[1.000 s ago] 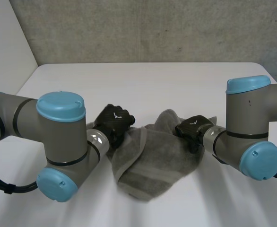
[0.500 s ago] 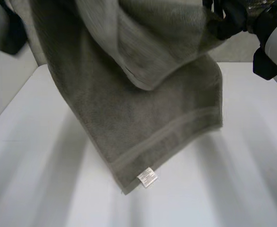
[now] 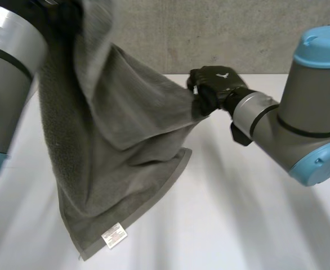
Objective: Fold the towel.
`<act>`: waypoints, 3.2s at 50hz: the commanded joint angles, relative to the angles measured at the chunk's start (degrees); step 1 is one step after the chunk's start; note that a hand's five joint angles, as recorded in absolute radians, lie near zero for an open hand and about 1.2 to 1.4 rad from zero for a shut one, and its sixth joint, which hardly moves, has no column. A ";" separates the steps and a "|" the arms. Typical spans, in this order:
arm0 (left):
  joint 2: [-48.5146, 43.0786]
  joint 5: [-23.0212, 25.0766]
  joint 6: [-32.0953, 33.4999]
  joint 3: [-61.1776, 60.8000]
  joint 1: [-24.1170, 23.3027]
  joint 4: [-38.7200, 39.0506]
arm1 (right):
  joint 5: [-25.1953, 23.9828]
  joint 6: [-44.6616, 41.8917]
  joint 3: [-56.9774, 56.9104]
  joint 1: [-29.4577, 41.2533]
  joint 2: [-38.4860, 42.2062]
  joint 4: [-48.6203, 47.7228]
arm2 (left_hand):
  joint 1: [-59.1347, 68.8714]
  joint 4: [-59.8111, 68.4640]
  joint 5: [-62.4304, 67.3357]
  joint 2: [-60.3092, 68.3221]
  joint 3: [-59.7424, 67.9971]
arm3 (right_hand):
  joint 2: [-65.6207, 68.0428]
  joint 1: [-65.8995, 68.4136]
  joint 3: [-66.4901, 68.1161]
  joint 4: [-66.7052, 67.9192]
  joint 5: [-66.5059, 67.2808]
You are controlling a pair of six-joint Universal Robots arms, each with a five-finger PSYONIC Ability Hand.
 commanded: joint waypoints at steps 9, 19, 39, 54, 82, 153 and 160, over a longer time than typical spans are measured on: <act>-35.97 -0.29 3.15 16.99 -17.89 -0.56 | 1.86 -10.64 2.49 -14.57 3.33 3.59 | -1.84 -6.47 -14.36 -5.76 -8.36 | -65.06 -65.73 -66.45 -66.28 -66.90; -38.56 -0.29 1.93 16.04 -22.29 -3.63 | 1.69 -14.52 4.17 -18.45 -0.96 3.77 | -70.39 -75.01 -82.91 -74.30 -76.90 | -65.06 -65.73 -66.45 -66.28 -66.90; -16.93 -0.73 -0.36 -1.81 -8.14 -6.89 | 1.95 -17.43 3.03 -6.25 -6.88 10.62 | -70.45 -75.07 -82.97 -74.36 -76.96 | -65.06 -65.73 -66.45 -66.28 -66.90; -17.53 1.90 -7.29 -16.22 7.23 -7.15 | 2.03 -10.48 -1.01 0.88 6.12 12.91 | -68.26 -72.89 -80.79 -72.18 -74.78 | -59.60 -60.27 -60.98 -60.81 -61.43; -30.98 7.53 -18.82 -9.73 8.03 -8.65 | 2.65 -11.36 3.45 0.62 6.42 12.03 | -63.23 -67.85 -75.75 -67.14 -69.74 | 4.94 4.27 3.55 3.72 3.10; -16.84 7.10 0.43 -35.56 2.93 17.37 | 0.54 -30.52 22.01 -6.85 -4.15 -1.15 | -1.84 -6.47 -14.36 -5.76 -8.36 | -65.06 -65.73 -66.45 -66.28 -66.90; -16.75 7.10 0.25 -36.35 2.84 17.54 | -0.33 -17.44 19.12 -11.24 -7.49 6.22 | -1.84 -6.47 -14.36 -5.76 -8.36 | -65.06 -65.73 -66.45 -66.28 -66.90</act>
